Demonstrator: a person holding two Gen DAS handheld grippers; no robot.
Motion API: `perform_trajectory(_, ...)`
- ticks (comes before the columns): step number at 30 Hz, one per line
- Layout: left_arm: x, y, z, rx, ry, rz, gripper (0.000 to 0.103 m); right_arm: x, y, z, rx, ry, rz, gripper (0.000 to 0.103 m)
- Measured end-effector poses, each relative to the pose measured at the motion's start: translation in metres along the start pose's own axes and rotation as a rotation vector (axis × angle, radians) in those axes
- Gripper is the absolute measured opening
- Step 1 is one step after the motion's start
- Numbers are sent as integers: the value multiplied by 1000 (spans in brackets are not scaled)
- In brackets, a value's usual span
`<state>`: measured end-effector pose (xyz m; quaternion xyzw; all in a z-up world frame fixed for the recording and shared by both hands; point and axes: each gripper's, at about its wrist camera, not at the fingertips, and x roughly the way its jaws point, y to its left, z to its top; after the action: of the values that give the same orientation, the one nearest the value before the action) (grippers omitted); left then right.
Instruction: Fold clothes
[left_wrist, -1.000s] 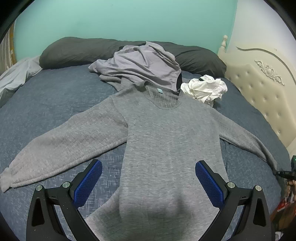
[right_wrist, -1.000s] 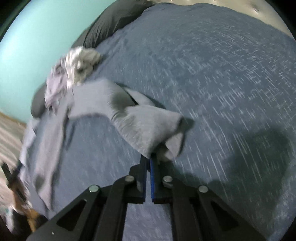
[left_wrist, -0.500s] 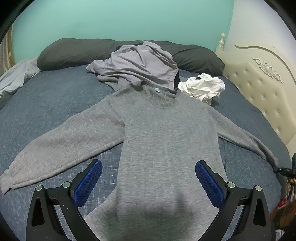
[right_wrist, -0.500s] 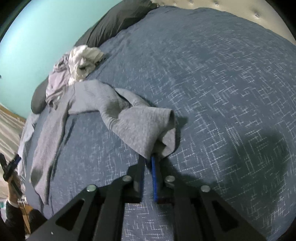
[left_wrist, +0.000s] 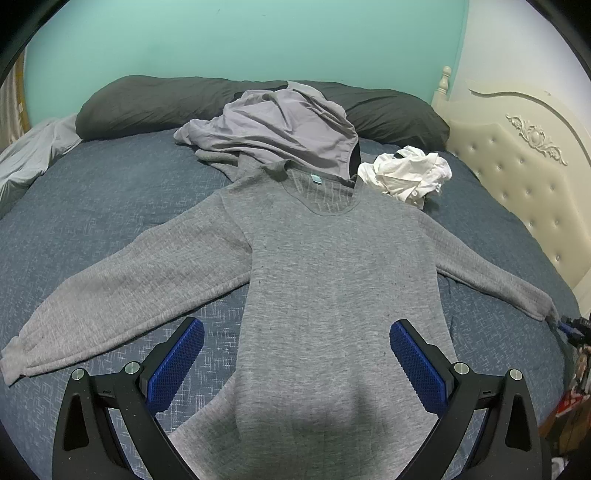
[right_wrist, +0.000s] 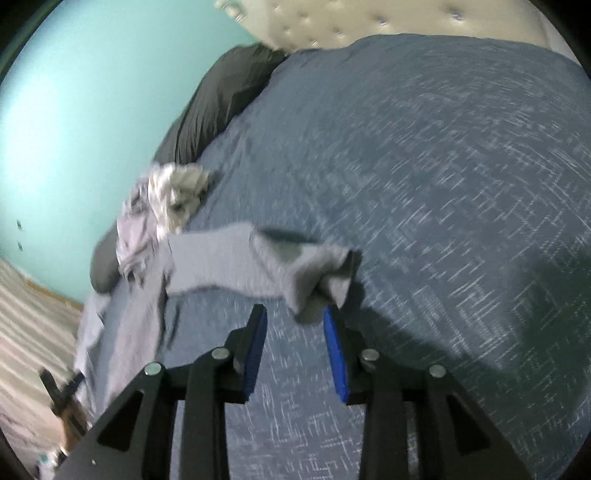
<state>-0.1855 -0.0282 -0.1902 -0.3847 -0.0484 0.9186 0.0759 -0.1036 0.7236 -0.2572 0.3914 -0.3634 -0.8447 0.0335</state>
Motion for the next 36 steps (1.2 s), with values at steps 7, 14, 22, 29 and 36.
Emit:
perform_trajectory(7,0,-2,1,5,0,2,103,-7,-23,18,194,-91,34,32)
perform_trajectory(14,-1,-5,4,7,-3,0,103,25,-17,25,240,-2,19,32)
perform_trajectory(22,-2,0,5,3,-4,8,103,40,-17,23,275,36,6,32)
perform_trajectory(29,-1,0,4,5,1,7,103,38,-8,27,213,20,-4,11)
perform_trajectory(36,0,0,4,8,2,11,103,28,5,38,159,-42,1,4)
